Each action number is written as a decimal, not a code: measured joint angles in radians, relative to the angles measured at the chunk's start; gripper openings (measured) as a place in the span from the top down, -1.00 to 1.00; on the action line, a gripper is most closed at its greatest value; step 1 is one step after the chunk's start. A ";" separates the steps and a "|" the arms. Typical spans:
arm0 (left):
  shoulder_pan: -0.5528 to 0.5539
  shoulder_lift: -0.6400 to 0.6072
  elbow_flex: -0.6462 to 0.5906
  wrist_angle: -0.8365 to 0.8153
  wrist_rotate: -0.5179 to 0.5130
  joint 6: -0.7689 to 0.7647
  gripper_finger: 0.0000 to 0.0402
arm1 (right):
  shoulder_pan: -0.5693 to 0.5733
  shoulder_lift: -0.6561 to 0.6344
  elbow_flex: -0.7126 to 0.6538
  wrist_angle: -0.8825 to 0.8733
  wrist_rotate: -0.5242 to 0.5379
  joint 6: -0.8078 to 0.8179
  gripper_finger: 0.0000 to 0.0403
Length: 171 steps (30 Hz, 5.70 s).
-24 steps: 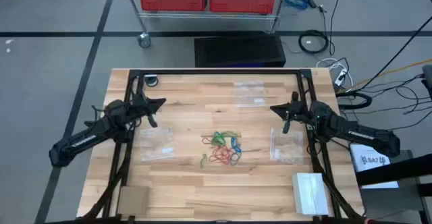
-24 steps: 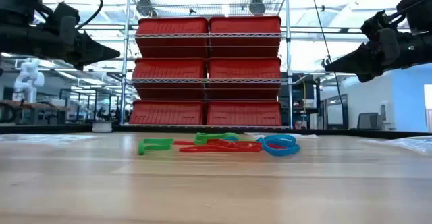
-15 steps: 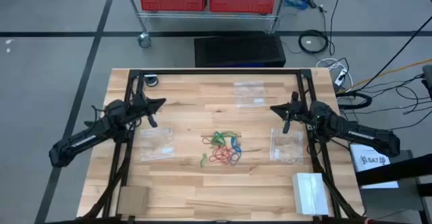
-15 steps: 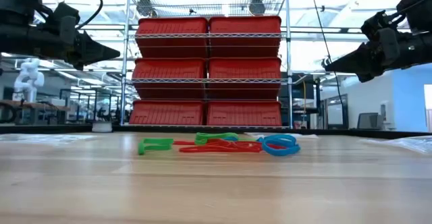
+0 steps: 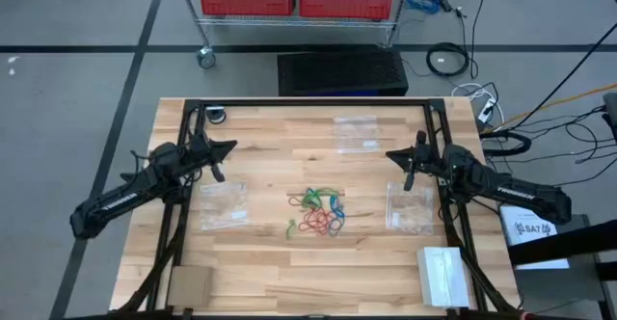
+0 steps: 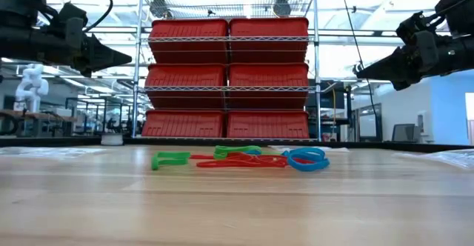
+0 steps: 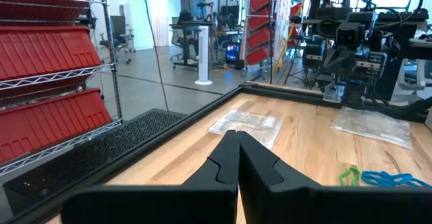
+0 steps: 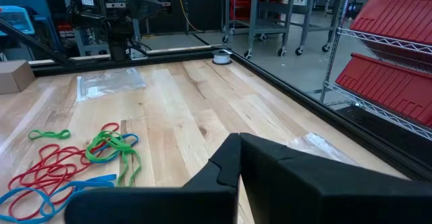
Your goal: Sort rubber bands
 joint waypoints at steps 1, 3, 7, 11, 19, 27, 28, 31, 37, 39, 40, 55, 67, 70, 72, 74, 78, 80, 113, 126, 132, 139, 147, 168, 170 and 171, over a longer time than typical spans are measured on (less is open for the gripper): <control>0.000 0.000 0.000 0.000 0.000 0.000 0.99 | 0.000 0.000 0.000 0.000 0.000 0.000 1.00; 0.000 0.000 0.000 0.000 0.000 0.000 0.99 | 0.000 0.000 0.000 0.000 0.000 0.000 1.00; 0.000 0.000 0.000 0.000 0.000 0.000 0.99 | 0.000 0.000 0.000 0.000 0.000 0.000 1.00; 0.000 0.000 0.000 0.000 0.000 0.000 0.99 | 0.000 0.000 0.000 0.000 0.000 0.000 1.00; 0.000 0.000 0.000 0.000 0.000 0.000 0.99 | 0.000 0.000 0.000 0.000 0.000 0.000 1.00; 0.000 0.000 0.000 0.000 0.000 0.000 0.99 | 0.000 0.000 0.000 0.000 0.000 0.000 1.00; 0.000 0.000 0.000 0.000 0.000 0.000 0.99 | 0.000 0.000 0.000 0.000 0.000 0.000 1.00; 0.000 0.000 0.000 0.000 0.000 0.000 0.99 | 0.000 0.000 0.000 0.000 0.000 0.000 1.00; 0.000 0.000 0.000 0.000 0.000 0.000 0.99 | -0.002 0.000 0.000 0.066 -0.001 0.021 1.00; 0.000 0.000 0.000 0.000 0.000 0.000 0.99 | -0.002 0.000 0.000 0.090 -0.003 0.070 1.00; 0.000 0.000 0.000 0.000 0.000 0.000 0.99 | -0.002 0.000 0.000 0.108 -0.003 0.092 1.00; 0.000 0.000 0.000 0.000 0.000 0.000 0.99 | 0.020 0.108 0.000 0.245 -0.030 0.200 1.00; 0.000 0.000 0.000 0.000 0.000 0.000 0.99 | 0.047 0.444 0.061 0.385 0.012 0.097 1.00; 0.000 0.000 0.000 0.000 0.000 0.000 0.99 | 0.052 0.565 0.112 0.376 0.044 0.074 0.97; 0.000 0.000 0.000 0.000 0.000 0.000 0.99 | 0.066 0.663 0.145 0.375 0.055 0.041 0.93; 0.000 0.000 0.000 0.001 0.000 0.002 0.99 | 0.079 0.773 0.185 0.375 0.062 0.005 0.89; 0.000 0.000 0.000 0.001 0.000 0.134 0.99 | 0.099 0.997 0.278 0.368 0.136 -0.047 0.79; 0.000 0.000 0.000 0.000 0.000 0.160 0.99 | 0.104 1.098 0.325 0.360 0.161 -0.084 0.71; 0.000 0.000 0.000 0.099 0.024 0.138 0.99 | 0.058 1.632 0.673 0.152 0.377 -0.203 0.94; -0.019 0.009 0.000 0.101 0.215 0.133 0.99 | 0.170 1.490 0.853 -0.172 0.216 -0.141 1.00; -0.101 0.064 0.000 0.155 0.239 0.134 0.84 | 0.238 1.433 0.903 -0.170 0.175 -0.131 1.00; -0.232 0.262 0.000 0.324 0.214 0.110 0.60 | 0.282 1.429 0.997 -0.174 0.175 -0.136 1.00; -0.306 0.597 0.084 0.521 0.151 0.105 0.46 | 0.307 1.428 1.058 -0.184 0.160 -0.156 1.00; -0.366 1.327 0.538 0.485 0.108 0.209 0.46 | 0.335 1.428 1.061 -0.180 0.157 -0.158 1.00; -0.366 1.354 0.557 0.486 0.108 0.209 0.46 | 0.336 1.428 1.061 -0.180 0.156 -0.158 1.00; -0.365 1.363 0.565 0.490 0.108 0.209 0.46 | 0.335 1.428 1.061 -0.180 0.156 -0.158 1.00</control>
